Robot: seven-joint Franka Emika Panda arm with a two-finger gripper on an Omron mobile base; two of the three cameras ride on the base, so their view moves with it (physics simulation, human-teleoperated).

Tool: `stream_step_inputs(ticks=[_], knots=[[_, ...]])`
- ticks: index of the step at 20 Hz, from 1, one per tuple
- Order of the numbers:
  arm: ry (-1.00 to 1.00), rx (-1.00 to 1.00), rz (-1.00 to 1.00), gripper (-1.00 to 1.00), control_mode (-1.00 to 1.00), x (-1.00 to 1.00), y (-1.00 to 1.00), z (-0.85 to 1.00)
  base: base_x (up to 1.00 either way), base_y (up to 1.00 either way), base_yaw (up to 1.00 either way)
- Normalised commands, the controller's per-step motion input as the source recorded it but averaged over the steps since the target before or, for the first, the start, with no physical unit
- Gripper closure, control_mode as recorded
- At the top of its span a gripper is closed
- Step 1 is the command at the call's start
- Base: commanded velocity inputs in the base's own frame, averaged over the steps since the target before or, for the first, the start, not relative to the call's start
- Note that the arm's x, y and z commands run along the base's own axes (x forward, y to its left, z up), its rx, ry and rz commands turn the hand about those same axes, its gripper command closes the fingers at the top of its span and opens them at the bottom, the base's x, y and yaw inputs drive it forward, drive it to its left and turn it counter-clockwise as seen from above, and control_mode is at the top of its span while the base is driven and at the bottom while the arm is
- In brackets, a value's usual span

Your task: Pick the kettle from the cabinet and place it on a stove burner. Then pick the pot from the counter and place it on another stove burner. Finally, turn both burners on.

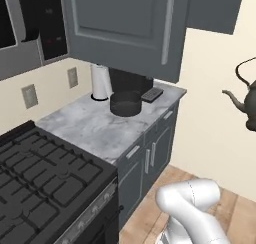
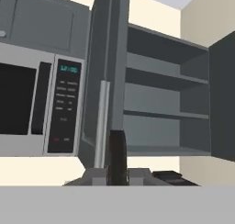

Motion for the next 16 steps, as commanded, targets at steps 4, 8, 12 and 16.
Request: stream_step_inputs(ticks=[4, 8, 12, 16], knots=[[0.00, 0.00, 0.00, 1.00, 1.00, 0.00, 0.00, 0.00, -0.76, 0.26, -0.23], [0.00, 0.00, 0.00, 1.00, 1.00, 0.00, 0.00, 0.00, -0.77, 0.40, -0.30], [0.00, 0.00, 0.00, 1.00, 1.00, 0.00, 0.00, 0.00, -0.66, 0.41, -0.27], [0.00, 0.00, 0.00, 1.00, 1.00, 0.00, 0.00, 0.00, -0.49, 0.62, -0.22]])
